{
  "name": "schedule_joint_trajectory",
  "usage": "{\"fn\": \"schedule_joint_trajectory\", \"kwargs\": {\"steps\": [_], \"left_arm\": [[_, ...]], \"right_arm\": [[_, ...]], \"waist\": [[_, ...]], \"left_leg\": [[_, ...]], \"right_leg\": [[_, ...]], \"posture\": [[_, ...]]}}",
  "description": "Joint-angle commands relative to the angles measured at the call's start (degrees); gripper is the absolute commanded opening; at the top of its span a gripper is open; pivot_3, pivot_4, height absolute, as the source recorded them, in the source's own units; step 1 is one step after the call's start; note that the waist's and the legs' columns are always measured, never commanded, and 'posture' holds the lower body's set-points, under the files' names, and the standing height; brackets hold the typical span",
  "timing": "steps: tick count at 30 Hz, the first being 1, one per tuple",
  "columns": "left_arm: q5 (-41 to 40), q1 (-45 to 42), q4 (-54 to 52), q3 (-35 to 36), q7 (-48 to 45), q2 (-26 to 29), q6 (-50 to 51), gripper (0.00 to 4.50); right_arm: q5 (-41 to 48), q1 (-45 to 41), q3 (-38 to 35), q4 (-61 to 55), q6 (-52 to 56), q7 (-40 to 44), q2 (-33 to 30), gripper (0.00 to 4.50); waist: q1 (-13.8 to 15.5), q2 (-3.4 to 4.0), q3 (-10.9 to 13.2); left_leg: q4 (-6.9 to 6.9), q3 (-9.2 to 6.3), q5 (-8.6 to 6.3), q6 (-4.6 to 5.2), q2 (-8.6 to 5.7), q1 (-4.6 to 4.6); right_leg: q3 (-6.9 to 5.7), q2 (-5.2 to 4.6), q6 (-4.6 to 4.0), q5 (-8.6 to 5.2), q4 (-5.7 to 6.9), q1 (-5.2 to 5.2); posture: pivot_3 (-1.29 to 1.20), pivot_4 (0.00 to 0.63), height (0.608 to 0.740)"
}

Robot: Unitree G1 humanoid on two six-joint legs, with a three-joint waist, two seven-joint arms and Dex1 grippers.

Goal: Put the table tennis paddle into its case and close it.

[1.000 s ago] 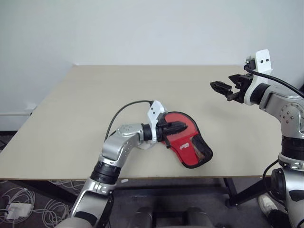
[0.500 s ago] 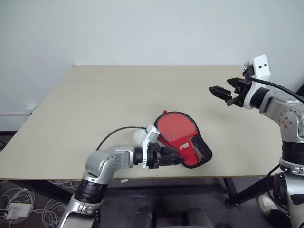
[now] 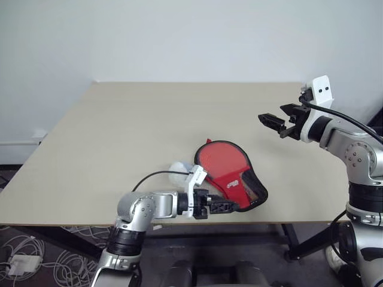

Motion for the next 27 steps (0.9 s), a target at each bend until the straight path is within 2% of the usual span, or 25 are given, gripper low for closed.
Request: {"fn": "schedule_joint_trajectory", "kwargs": {"steps": [1, 12, 17, 22, 27], "left_arm": [[-0.51, -2.13, 2.42, 1.20, 1.75, -1.60, 1.16, 4.46], [-0.11, -3.49, 6.47, 3.80, 5.85, -5.89, 3.82, 4.46], [-1.62, -3.42, 4.66, 6.13, 6.86, -5.93, 8.15, 4.46], [-3.66, -2.56, 1.94, 9.83, 6.90, -3.67, 13.14, 4.46], [-3.31, -1.90, 2.77, 11.93, 7.23, -3.09, 14.44, 4.46]], "right_arm": [[0.88, -0.64, -1.45, -2.50, -0.10, -0.69, 0.28, 4.50], [1.64, -0.02, -1.77, -3.88, 0.75, -2.02, 1.06, 4.50], [2.18, 0.30, -1.94, -5.05, 1.73, -2.59, 1.45, 4.50], [2.51, 0.52, -1.94, -5.36, 1.97, -3.13, 1.64, 4.50], [2.68, 0.58, -1.80, -5.37, 1.76, -3.44, 2.04, 4.50]], "waist": [[0.00, 0.00, 0.00], [0.03, 0.02, -0.01], [0.01, 0.02, -0.01], [-0.06, 0.02, -0.01], [-0.05, 0.02, -0.01]], "left_leg": [[0.00, 0.00, 0.00, 0.00, -0.01, 0.00], [0.00, 0.00, 0.00, -0.01, -0.04, 0.01], [0.00, 0.00, -0.01, -0.02, -0.04, 0.02], [-0.01, -0.01, -0.01, -0.02, -0.02, 0.02], [-0.03, -0.01, -0.03, -0.05, 0.00, 0.04]], "right_leg": [[0.00, 0.00, 0.00, 0.00, 0.00, 0.00], [0.00, -0.03, 0.00, 0.00, -0.02, 0.03], [0.00, -0.03, 0.00, 0.00, -0.02, 0.03], [0.00, -0.01, 0.00, 0.00, -0.01, 0.00], [0.01, 0.01, -0.01, -0.01, -0.02, 0.00]], "posture": [[0.00, 0.000, 0.734], [0.00, 0.000, 0.734], [0.00, 0.000, 0.734], [0.00, 0.000, 0.734], [0.00, 0.000, 0.734]]}}
